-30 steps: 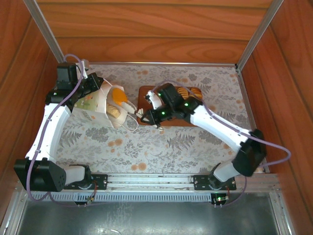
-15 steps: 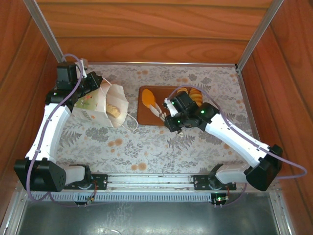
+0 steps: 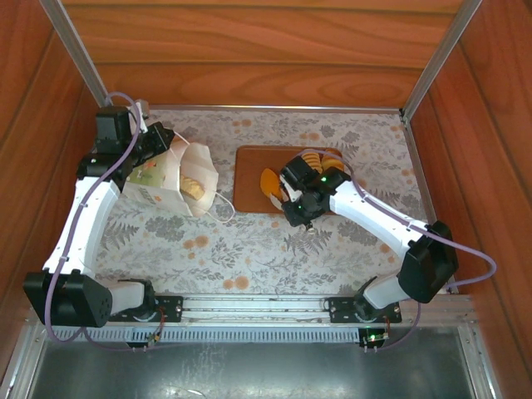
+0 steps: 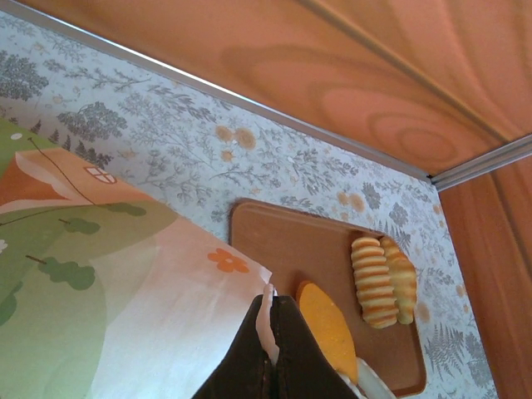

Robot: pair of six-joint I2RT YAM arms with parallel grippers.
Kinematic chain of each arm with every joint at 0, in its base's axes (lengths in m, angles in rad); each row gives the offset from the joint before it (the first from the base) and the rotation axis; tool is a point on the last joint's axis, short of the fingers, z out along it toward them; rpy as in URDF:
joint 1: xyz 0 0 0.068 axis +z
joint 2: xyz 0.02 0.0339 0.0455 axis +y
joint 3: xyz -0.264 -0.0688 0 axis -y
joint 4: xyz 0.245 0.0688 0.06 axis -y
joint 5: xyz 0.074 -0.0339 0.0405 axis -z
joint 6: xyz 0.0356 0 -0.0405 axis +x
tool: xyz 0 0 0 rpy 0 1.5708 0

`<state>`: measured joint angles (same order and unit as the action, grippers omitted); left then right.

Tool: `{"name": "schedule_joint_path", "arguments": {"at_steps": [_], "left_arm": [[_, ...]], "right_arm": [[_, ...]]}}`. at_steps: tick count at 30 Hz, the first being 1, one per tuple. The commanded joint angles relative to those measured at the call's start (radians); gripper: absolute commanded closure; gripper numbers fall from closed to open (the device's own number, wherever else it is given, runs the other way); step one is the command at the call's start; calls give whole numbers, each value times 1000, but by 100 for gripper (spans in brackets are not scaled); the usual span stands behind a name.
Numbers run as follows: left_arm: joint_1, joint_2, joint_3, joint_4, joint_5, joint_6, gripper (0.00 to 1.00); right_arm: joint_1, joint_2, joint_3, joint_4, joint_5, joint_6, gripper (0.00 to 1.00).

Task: Take the fake bread out of the paper bag

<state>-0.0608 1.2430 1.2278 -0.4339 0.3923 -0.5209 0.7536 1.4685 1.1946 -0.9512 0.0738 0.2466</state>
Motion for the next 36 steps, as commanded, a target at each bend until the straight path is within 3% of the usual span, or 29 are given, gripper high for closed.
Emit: {"name": "schedule_joint_path", "arguments": {"at_steps": [1, 9, 16, 20, 24, 28, 36], "left_arm": [[0, -23, -11, 27, 10, -4, 100], [0, -25, -12, 29, 9, -2, 100], [0, -24, -15, 30, 14, -5, 100], [2, -38, -25, 29, 5, -2, 100], [7, -48, -31, 30, 3, -2, 100], [10, -50, -36, 32, 2, -2, 100], [11, -51, -37, 35, 2, -5, 100]], "right_arm": [[-37, -66, -10, 6, -78, 10, 59], [-194, -156, -90, 128, -314, 66, 50], [-292, -42, -79, 203, -456, 128, 49], [-306, 42, -46, 214, -558, 125, 53], [-305, 64, -38, 217, -573, 120, 66], [-304, 22, 1, 162, -448, 80, 71], [-216, 72, 146, -44, 49, -45, 69]]}}
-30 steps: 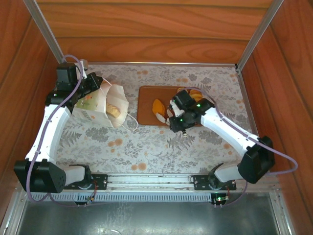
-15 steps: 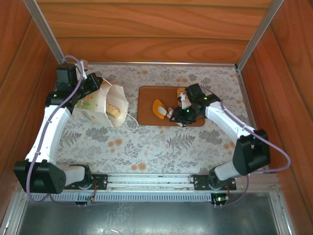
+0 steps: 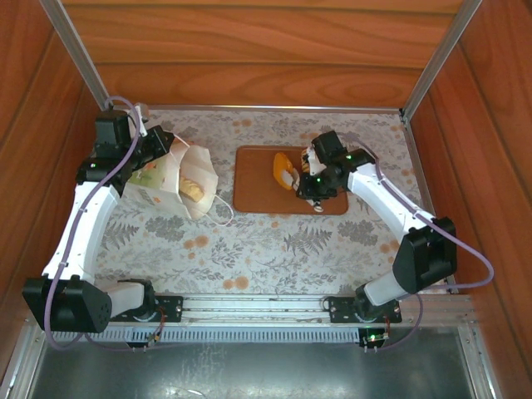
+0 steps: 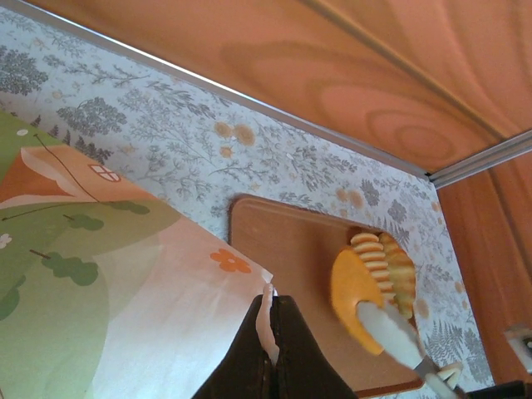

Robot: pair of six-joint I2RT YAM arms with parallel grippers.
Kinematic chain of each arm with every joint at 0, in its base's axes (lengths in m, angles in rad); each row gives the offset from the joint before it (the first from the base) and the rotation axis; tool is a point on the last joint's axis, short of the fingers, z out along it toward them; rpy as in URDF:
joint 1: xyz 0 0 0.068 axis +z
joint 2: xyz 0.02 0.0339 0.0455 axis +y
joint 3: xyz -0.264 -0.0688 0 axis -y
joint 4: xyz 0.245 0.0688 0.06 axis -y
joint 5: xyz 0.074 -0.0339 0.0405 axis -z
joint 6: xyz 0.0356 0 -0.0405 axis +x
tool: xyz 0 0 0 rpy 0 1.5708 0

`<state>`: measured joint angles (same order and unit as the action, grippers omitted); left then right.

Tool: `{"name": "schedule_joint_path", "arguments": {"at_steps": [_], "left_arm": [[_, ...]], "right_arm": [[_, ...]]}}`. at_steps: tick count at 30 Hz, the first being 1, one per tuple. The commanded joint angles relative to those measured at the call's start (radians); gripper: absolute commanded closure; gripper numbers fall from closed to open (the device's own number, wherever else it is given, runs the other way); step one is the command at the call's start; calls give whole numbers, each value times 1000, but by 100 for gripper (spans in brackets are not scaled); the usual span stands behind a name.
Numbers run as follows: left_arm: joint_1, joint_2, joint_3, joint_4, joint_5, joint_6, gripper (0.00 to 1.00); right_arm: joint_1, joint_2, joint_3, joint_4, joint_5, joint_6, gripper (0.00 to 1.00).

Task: Take the fake bread out of the paper bag

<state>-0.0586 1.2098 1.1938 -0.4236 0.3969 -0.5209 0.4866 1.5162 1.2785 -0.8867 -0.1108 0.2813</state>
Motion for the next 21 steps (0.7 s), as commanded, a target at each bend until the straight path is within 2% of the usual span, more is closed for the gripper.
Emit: {"name": "schedule_joint_path", "arguments": {"at_steps": [1, 5, 11, 13, 21], "left_arm": [[9, -19, -3, 25, -3, -5, 100], [10, -25, -7, 26, -4, -6, 100], [11, -32, -13, 28, -9, -6, 100], [10, -31, -13, 28, -9, -7, 100], [10, -25, -13, 32, -3, -11, 100]], "right_arm": [[73, 49, 86, -139, 301, -94, 69], [187, 138, 160, -223, 568, -114, 70], [285, 237, 171, -237, 665, -138, 68], [308, 245, 170, -237, 657, -146, 66], [344, 207, 127, -178, 453, -181, 57]]}}
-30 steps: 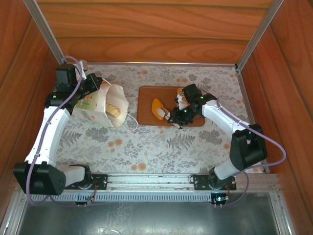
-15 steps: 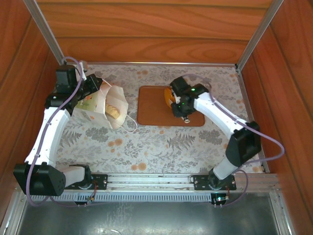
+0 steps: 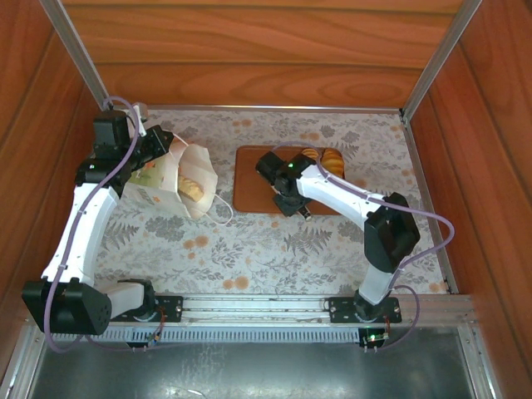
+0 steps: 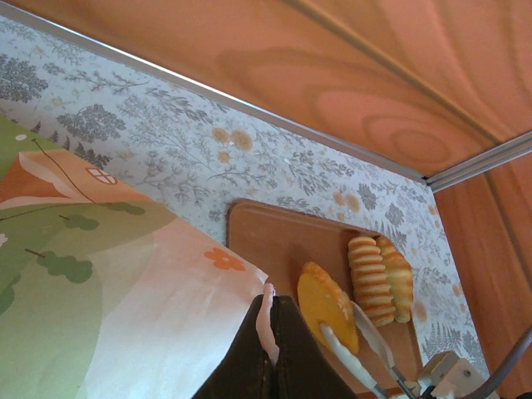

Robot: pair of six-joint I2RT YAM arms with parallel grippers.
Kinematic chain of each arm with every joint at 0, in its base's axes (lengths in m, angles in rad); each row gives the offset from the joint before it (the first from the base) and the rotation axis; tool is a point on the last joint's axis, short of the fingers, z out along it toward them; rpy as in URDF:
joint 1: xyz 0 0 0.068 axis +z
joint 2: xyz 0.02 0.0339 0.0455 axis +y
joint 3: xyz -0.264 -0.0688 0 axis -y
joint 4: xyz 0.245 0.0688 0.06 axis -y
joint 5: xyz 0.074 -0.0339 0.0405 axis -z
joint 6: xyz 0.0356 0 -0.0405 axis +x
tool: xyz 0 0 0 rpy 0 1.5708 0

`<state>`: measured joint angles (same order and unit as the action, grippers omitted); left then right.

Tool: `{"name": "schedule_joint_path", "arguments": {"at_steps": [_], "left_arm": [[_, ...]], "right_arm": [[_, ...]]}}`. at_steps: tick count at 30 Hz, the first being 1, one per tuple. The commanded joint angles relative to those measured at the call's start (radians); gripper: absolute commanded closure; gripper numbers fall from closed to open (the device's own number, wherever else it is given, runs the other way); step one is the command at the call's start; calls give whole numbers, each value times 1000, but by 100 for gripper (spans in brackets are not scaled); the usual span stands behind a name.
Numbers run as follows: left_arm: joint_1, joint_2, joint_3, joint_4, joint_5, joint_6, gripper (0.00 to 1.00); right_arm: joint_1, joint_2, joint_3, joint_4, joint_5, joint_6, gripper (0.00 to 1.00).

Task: Take the fake bread out of the paper bag

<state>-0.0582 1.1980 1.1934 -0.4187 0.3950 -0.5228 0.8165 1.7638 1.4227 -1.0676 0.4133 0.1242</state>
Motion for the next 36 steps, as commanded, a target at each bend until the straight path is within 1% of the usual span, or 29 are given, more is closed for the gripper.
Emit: {"name": "schedule_joint_path", "arguments": {"at_steps": [1, 4, 5, 7, 8, 9, 11, 13, 16, 22, 25, 30, 36], "left_arm": [[9, -14, -12, 27, -2, -9, 100], [9, -11, -14, 29, 1, -10, 100], [9, -11, -13, 29, 0, -10, 100], [10, -8, -13, 30, 2, -11, 100], [10, -6, -12, 31, 2, -11, 100], [11, -6, -11, 32, 4, -11, 100], [9, -6, -12, 31, 3, -12, 100], [10, -6, -14, 35, 1, -13, 100], [10, -3, -18, 39, 2, -16, 100], [9, -9, -23, 43, -7, -10, 100], [13, -17, -29, 43, -19, -6, 100], [21, -18, -34, 42, -21, -6, 100], [24, -9, -31, 46, -12, -5, 100]], "right_arm": [[16, -41, -17, 2, -73, -25, 56], [26, -32, -7, -18, -81, -26, 55], [29, -31, -6, -19, -76, -24, 57], [32, -33, -8, -15, -62, -24, 68], [32, -35, -11, -11, -45, -20, 69], [32, -34, -11, -13, -17, -17, 70], [32, -36, 6, -32, 80, 17, 73], [32, -30, 25, -47, 182, 42, 73], [31, 1, 55, -70, 299, 56, 73], [32, 100, 105, -111, 426, 51, 73], [34, 124, 105, -111, 402, 34, 70], [71, 125, 93, -113, 345, 11, 67], [104, 100, 108, -122, 197, -10, 59]]}}
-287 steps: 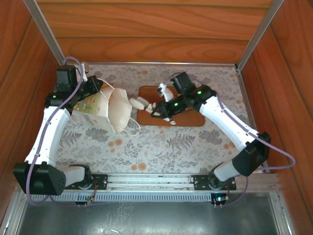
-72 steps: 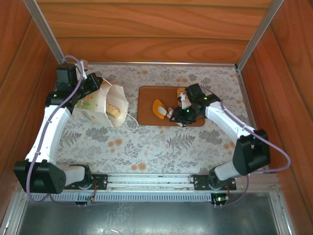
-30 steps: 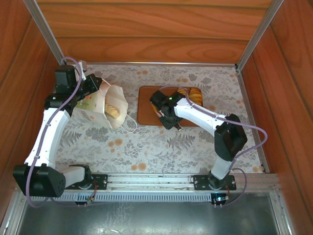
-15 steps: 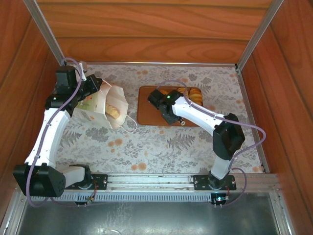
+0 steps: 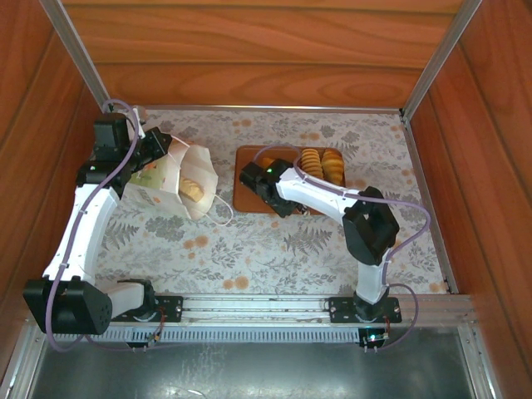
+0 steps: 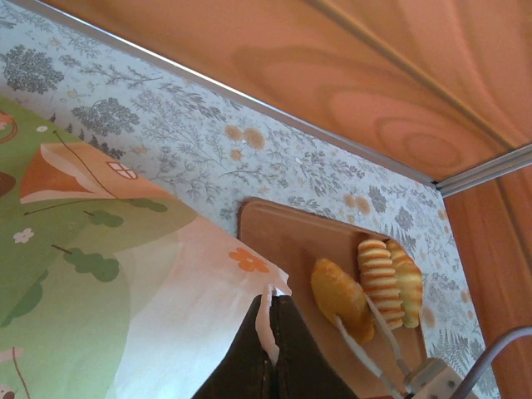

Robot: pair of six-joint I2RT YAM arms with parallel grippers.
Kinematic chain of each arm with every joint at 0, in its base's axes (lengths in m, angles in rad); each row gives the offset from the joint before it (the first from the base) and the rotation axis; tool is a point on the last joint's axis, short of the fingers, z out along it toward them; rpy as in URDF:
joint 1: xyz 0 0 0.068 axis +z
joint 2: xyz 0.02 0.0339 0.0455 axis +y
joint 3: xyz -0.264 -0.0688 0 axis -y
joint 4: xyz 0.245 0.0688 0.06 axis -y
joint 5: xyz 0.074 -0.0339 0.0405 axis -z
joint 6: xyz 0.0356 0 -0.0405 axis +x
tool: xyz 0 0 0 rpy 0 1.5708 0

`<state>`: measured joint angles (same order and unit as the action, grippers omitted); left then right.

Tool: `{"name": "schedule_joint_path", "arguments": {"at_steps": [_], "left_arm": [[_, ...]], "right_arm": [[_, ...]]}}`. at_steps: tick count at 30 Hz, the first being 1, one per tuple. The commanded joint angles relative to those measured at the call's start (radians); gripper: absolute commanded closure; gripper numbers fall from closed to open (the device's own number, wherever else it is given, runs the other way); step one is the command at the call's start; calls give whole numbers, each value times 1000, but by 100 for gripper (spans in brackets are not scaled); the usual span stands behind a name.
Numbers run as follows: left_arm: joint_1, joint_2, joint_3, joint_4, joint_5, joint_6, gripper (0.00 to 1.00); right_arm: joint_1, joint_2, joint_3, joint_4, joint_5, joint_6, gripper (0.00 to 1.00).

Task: Take the fake bread out of the paper bag

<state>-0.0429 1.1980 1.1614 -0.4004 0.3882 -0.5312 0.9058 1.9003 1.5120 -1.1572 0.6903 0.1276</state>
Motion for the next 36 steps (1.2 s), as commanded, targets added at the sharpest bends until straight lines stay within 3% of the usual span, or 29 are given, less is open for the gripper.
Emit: {"name": "schedule_joint_path", "arguments": {"at_steps": [1, 4, 7, 10, 14, 20, 33, 36], "left_arm": [[9, -9, 0, 27, -3, 3, 100], [8, -10, -1, 28, -3, 2, 100], [8, -12, -3, 29, -3, 0, 100], [8, -15, -5, 30, -5, 0, 100], [9, -17, -6, 31, -6, 0, 100], [12, -21, -14, 32, -22, 2, 100], [31, -11, -12, 35, -17, 5, 100], [31, -11, -11, 37, -15, 5, 100]], "right_arm": [[16, -39, 21, -36, -100, -16, 58], [22, -43, 29, -51, -104, -6, 58], [26, -43, 29, -55, -72, 6, 66], [28, -42, 41, -72, 52, 53, 74], [26, -37, 52, -71, 220, 75, 72], [27, 31, 60, -44, 277, 46, 68], [95, 69, 35, -65, 177, -11, 60], [107, 54, 54, -74, 80, -4, 57]]}}
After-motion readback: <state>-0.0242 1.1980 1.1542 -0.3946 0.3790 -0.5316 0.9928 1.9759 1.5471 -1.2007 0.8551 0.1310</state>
